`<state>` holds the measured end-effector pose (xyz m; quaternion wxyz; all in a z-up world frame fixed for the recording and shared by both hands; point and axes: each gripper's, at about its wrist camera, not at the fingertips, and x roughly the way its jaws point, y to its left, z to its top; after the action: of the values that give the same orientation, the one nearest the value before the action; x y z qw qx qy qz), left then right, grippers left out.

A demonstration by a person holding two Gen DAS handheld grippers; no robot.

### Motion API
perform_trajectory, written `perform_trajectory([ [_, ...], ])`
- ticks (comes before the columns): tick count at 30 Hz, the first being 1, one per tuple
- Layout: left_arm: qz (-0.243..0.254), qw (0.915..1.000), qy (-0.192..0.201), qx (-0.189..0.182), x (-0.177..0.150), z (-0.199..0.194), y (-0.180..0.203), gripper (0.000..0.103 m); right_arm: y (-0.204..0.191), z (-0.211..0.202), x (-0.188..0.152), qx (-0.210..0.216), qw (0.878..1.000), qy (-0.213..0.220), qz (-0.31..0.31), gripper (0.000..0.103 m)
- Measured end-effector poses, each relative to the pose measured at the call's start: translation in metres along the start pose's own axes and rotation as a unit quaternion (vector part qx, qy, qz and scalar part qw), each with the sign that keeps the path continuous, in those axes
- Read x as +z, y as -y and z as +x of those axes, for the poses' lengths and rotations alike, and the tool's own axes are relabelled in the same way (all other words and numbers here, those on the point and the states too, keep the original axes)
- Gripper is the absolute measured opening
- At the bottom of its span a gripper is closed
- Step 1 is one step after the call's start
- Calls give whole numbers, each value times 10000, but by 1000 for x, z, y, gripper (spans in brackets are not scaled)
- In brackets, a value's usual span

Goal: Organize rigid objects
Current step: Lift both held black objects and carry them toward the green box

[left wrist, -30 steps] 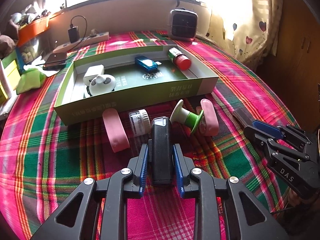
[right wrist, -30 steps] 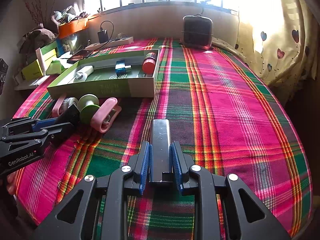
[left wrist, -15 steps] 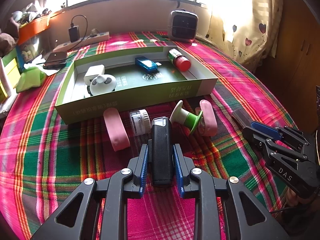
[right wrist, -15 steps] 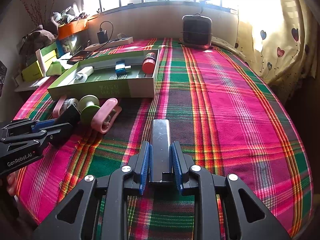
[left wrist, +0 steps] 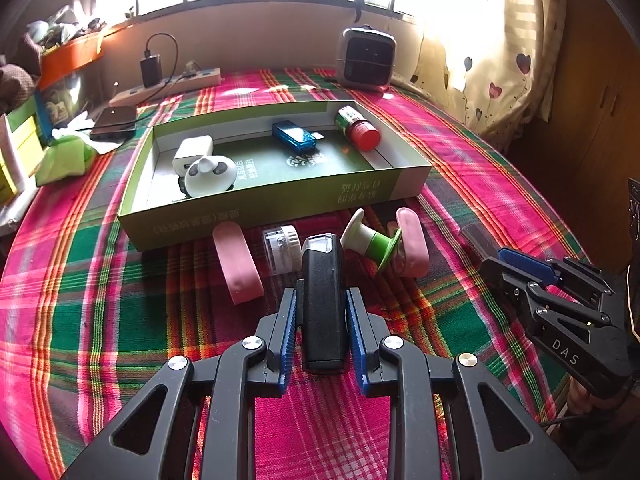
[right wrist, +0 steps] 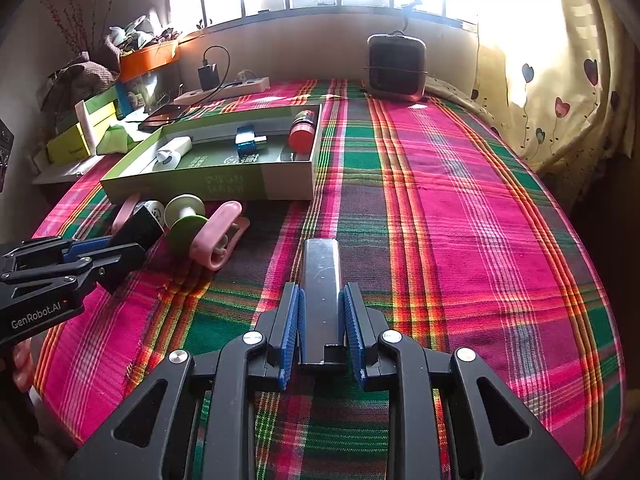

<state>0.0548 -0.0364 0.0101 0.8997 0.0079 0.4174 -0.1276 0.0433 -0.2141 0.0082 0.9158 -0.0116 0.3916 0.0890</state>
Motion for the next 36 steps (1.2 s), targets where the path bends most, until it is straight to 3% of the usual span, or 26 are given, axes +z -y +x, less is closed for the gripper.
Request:
perform_trajectory([
  [16, -86, 9998, 168, -119, 9, -14, -6, 23, -6, -10, 12, 61, 9999, 145, -54, 24],
  [36, -228, 9992, 324, -101, 46, -16, -26, 23, -16, -5, 46, 222, 9990, 269, -289, 24],
])
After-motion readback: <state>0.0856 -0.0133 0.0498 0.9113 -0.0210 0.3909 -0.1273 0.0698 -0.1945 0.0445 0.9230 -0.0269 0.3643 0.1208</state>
